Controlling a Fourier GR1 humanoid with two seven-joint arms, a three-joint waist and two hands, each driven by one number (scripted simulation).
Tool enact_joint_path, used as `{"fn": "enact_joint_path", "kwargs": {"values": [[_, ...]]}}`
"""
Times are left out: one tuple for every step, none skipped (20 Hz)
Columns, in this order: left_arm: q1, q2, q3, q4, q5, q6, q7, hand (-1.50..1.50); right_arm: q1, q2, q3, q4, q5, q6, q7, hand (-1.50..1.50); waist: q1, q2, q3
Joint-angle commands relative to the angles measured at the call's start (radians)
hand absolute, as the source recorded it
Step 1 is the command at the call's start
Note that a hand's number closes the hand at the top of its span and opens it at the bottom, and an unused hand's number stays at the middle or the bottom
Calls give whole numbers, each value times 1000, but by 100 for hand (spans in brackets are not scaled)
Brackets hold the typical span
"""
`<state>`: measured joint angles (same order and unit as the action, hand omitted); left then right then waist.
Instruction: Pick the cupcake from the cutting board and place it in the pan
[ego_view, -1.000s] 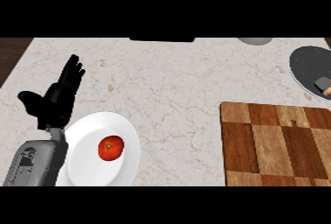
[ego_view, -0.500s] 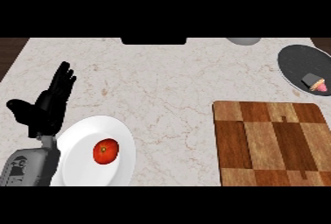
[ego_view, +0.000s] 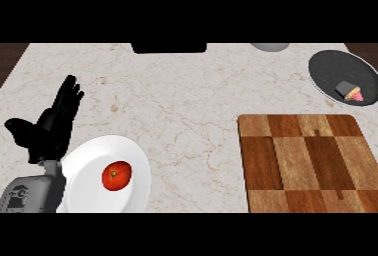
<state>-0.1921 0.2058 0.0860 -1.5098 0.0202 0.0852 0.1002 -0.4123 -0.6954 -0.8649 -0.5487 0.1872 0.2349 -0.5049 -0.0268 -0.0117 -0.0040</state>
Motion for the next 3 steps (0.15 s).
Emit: {"fn": "enact_joint_path", "kwargs": {"values": [[39, 27, 22, -90, 30, -28, 54, 0, 77, 31, 30, -190, -34, 13, 113, -150, 15, 4, 2], [-2, 11, 12, -33, 17, -19, 33, 0, 93, 51, 27, -278, -49, 3, 185, -150, 4, 2, 0], [-11, 21, 36, 23, 5, -12, -34, 0, 138, 126, 38, -341, -47, -11, 171, -150, -7, 1, -1]]}}
